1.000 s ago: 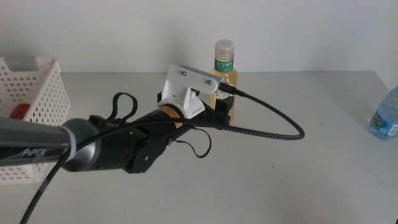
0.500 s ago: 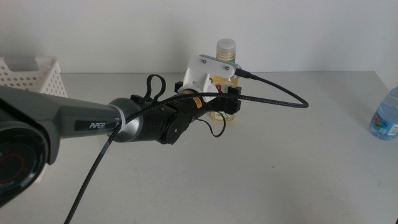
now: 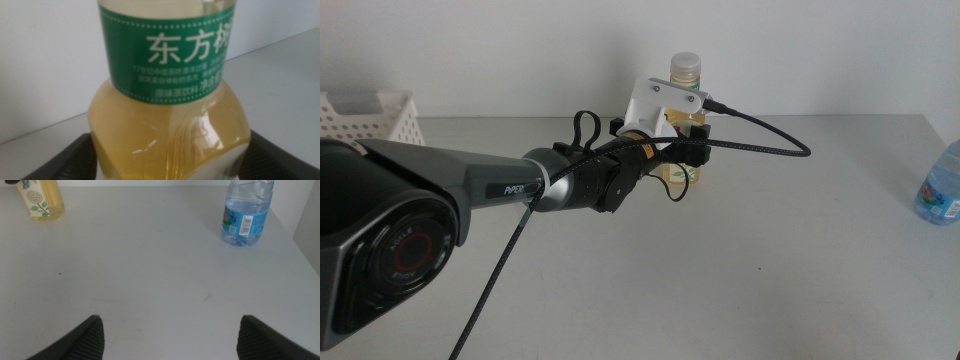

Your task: Use arms to grab the bottles and put them into the dustbin to the left of the table.

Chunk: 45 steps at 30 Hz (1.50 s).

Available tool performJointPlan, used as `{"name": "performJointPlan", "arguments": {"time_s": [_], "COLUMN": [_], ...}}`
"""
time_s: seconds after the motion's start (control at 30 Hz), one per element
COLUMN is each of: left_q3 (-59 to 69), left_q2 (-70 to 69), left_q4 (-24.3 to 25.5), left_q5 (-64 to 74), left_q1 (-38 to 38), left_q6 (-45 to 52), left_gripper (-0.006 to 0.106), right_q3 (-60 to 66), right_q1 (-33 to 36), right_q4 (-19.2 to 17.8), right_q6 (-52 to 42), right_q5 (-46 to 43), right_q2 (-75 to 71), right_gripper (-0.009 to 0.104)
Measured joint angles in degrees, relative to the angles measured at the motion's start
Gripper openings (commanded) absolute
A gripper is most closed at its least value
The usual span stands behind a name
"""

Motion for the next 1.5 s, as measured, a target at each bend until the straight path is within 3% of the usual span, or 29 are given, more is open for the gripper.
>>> {"name": "performJointPlan", "arguments": {"time_s": [0.17,0.33,0.53,0.57,0.8,1.5], "left_q3": [-2.03,-2.45,-2.63,-2.63,-2.57,-1.25], "left_q2": [1.95,3.03,3.79,3.79,1.71,-24.83], "left_q4": [0.0,-0.54,-1.4,-1.45,-1.4,-1.08], "left_q5": [0.8,0.11,-1.83,-1.89,3.65,57.34], "left_q1": [0.13,0.24,0.35,0.35,0.35,1.78], "left_q6": [0.07,-0.18,-0.63,-0.68,-0.38,4.69], "left_gripper": [0.091,0.071,0.018,-0.002,-0.002,-0.002], "right_q3": [0.0,0.0,0.0,0.0,0.0,0.0], "right_q1": [0.0,0.0,0.0,0.0,0.0,0.0], "right_q4": [0.0,0.0,0.0,0.0,0.0,0.0], "right_q6": [0.0,0.0,0.0,0.0,0.0,0.0], "right_q5": [0.0,0.0,0.0,0.0,0.0,0.0], "right_q2": [0.0,0.0,0.0,0.0,0.0,0.0], "right_gripper": [0.069,0.069,0.069,0.069,0.069,0.069]}}
